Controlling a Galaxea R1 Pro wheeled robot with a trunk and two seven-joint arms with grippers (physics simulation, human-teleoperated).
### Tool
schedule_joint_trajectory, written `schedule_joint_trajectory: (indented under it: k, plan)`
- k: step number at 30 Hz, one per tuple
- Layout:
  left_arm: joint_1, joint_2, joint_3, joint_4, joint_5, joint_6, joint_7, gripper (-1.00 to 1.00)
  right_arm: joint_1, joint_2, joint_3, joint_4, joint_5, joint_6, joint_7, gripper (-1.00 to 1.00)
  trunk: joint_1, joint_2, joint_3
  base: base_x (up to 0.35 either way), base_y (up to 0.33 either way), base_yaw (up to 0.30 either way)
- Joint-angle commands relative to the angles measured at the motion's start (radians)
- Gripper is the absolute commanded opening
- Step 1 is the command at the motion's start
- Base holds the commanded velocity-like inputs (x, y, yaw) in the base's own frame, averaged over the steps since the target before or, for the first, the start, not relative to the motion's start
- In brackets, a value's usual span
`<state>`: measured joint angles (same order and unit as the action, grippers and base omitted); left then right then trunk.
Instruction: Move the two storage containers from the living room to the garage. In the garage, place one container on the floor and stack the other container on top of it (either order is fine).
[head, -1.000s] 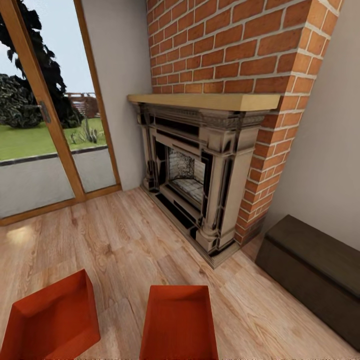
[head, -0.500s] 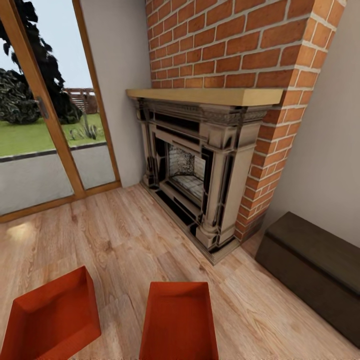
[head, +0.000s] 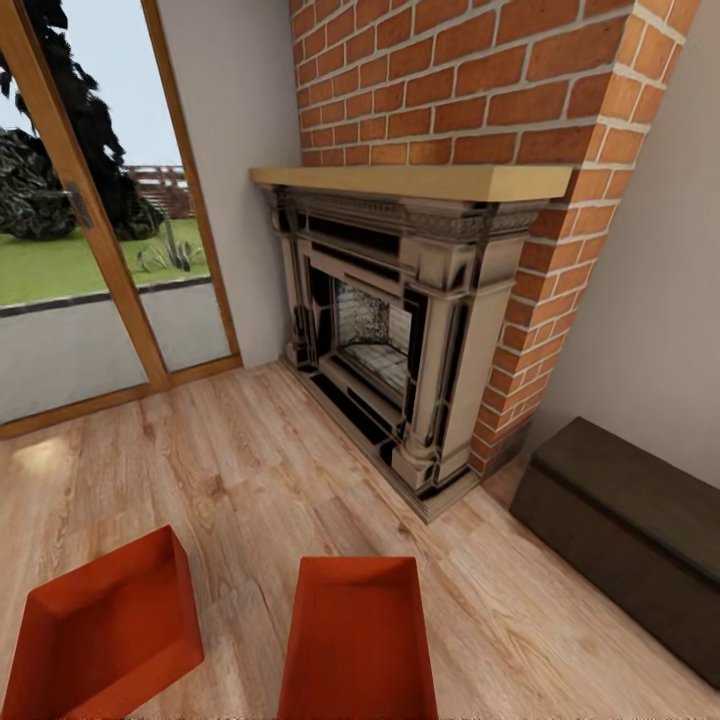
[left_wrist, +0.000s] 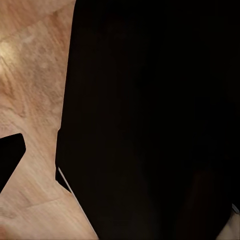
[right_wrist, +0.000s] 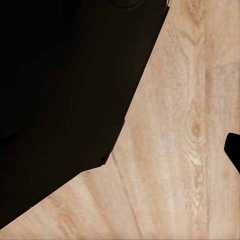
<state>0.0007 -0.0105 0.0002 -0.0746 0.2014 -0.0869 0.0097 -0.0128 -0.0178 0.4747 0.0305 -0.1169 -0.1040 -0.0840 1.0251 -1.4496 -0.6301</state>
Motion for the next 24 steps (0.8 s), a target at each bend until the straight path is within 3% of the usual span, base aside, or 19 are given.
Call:
schedule_joint_trajectory:
  k: [1,24]
  plan:
    - [0.0,0.0,0.0,-0.001,0.006,-0.002,0.001,1.0,-0.001,0.001,0.009,0.003,-0.01,-0.007,0.0,1.0,0.0,0.0,-0.002,0.0,0.0,0.0]
    - [0.0,0.0,0.0,-0.001,0.006,-0.002,0.001,1.0,-0.001,0.001,0.009,0.003,-0.01,-0.007,0.0,1.0,0.0,0.0,-0.038,0.0,0.0,0.0]
